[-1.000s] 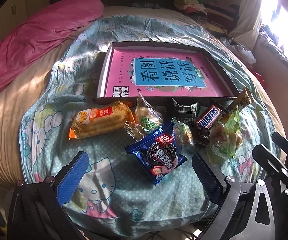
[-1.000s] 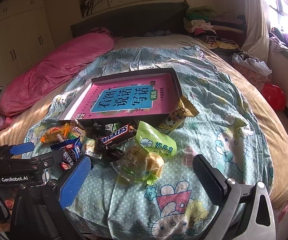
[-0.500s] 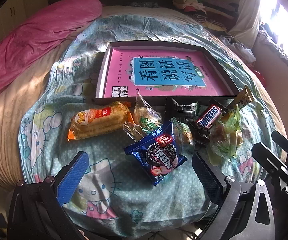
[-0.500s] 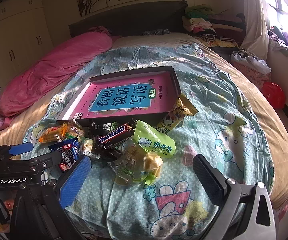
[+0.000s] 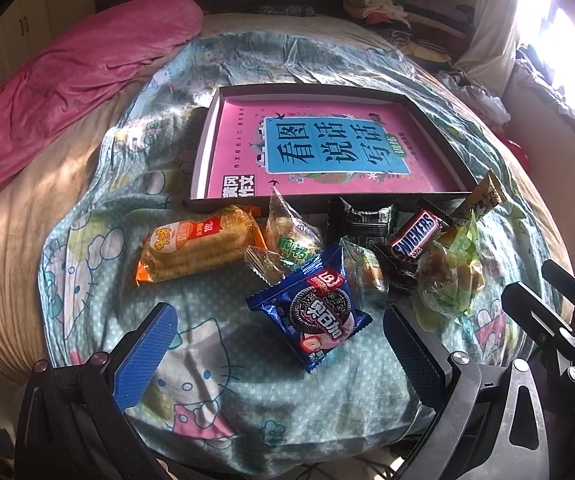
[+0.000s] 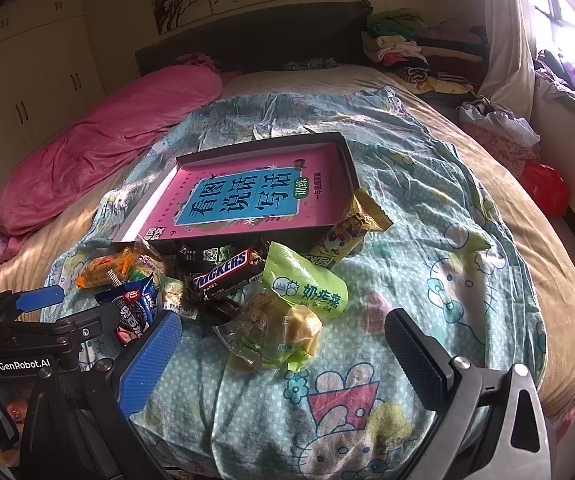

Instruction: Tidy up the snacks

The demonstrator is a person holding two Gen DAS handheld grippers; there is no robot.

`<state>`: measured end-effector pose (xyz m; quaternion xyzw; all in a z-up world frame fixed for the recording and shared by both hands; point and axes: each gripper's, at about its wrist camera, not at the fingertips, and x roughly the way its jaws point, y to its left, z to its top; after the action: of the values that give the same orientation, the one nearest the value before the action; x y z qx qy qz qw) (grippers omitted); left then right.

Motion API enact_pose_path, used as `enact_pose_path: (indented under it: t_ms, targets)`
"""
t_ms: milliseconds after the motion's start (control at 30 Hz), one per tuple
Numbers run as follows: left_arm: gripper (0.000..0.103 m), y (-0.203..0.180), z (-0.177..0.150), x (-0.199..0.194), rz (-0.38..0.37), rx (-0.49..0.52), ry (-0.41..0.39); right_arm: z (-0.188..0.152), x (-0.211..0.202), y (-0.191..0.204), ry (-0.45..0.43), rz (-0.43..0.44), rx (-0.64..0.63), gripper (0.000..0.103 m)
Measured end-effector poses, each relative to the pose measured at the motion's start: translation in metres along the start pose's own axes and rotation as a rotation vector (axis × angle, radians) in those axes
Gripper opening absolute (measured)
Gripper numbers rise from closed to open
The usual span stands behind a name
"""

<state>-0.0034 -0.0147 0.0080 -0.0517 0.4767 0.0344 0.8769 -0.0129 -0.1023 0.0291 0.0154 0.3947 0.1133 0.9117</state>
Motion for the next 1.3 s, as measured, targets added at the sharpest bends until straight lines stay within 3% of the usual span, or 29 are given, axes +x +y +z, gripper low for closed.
enact_pose_path:
  t_ms: [800,1300]
  targets:
    - [0.103,0.007,-0.002,0.007,-0.018,-0.019,0.027,-0.001,0.006,-0.004,0.022,0.004,0.019,0.103]
    - [0.102,0.041,-0.008,0.028,-0.077,-0.143,0.126,-0.004,0.021,-0.019,0.063,-0.004,0.075,0.103]
